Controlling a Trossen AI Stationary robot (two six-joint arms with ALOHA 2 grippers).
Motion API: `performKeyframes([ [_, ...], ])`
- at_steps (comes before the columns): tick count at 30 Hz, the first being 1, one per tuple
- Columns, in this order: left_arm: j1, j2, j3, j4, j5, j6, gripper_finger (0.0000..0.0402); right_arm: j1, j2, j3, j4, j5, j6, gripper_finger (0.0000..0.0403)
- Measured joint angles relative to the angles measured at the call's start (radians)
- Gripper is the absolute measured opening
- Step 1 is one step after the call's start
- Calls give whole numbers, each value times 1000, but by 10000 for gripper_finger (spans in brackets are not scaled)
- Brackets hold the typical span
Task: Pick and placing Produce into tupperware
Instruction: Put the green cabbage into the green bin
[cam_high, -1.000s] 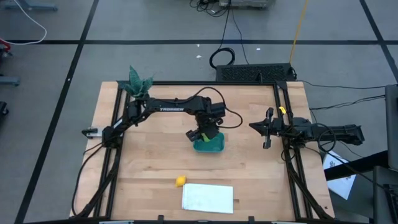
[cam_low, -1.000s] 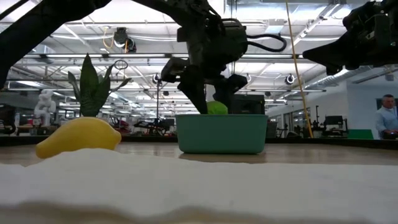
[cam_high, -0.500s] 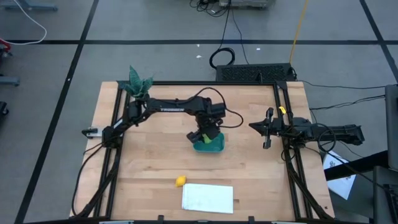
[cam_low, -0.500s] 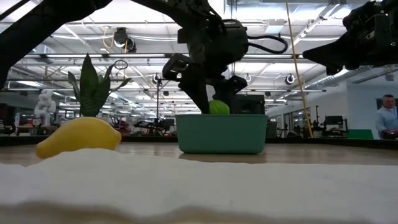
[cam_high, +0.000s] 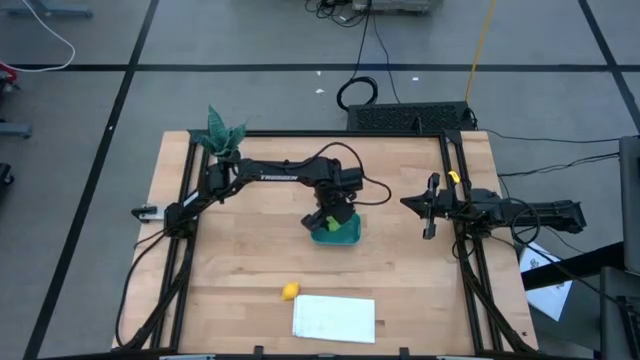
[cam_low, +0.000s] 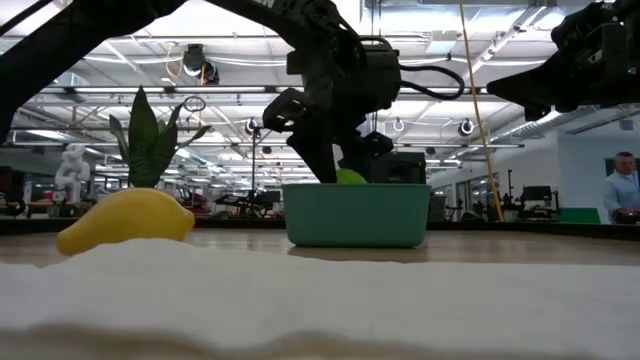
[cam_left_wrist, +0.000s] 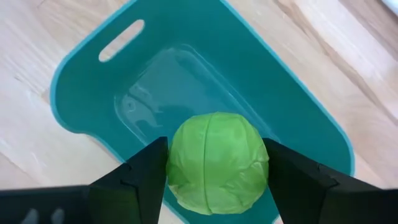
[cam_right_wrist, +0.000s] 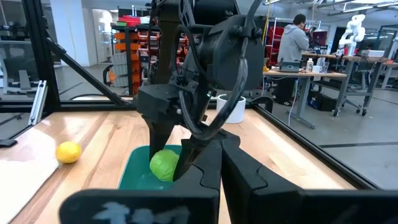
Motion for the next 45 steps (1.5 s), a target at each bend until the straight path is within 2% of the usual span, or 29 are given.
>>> performKeyframes([
  [11, -30, 0, -103, 24, -125, -1, 230, 0, 0, 0, 0, 0, 0, 0],
  [26, -34, -2, -122, 59, -133, 29, 232, 0, 0, 0, 0, 0, -2, 0],
  [37, -33, 0, -124, 60, -134, 2, 303, 0, 0, 0, 0, 0, -3, 0],
  [41, -33, 0, -124, 60, -136, -1, 309, 0, 0, 0, 0, 0, -3, 0],
  [45, -40, 0, -124, 60, -208, -5, 310, 0, 0, 0, 0, 0, -3, 0],
])
